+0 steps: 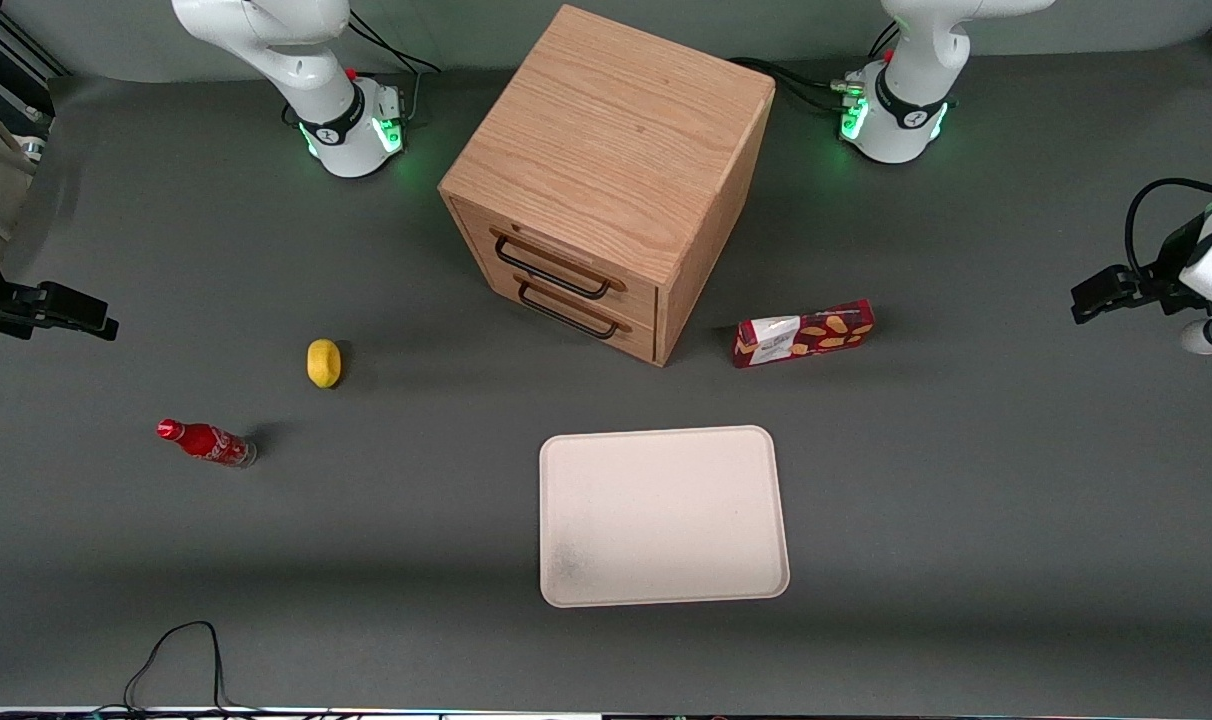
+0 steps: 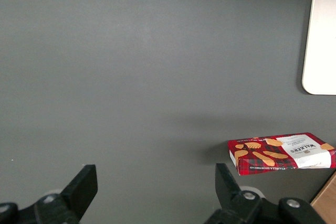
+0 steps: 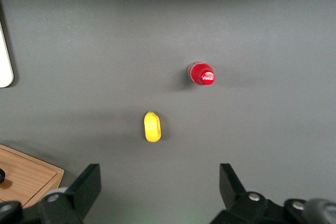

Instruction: Place red cookie box on tray

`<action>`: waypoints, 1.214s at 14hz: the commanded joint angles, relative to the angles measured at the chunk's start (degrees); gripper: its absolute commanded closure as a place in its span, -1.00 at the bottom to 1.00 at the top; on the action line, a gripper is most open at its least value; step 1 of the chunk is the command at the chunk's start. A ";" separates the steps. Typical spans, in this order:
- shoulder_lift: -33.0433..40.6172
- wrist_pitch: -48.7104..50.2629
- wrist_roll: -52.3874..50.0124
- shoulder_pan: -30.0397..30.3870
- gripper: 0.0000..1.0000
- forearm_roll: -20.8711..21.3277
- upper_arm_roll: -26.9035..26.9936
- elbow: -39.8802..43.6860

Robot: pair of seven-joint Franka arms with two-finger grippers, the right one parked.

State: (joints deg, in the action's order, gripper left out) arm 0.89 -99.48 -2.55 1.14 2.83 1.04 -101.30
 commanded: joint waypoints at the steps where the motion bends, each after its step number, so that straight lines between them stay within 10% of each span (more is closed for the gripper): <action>1: -0.98 1.74 1.05 0.45 -1.00 -1.07 -0.33 2.34; 17: -0.72 11.06 1.23 0.18 -1.00 -1.51 -0.51 9.72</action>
State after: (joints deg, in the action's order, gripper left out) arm 0.67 -90.17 -2.12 1.16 2.35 0.67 -93.60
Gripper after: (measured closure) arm 0.000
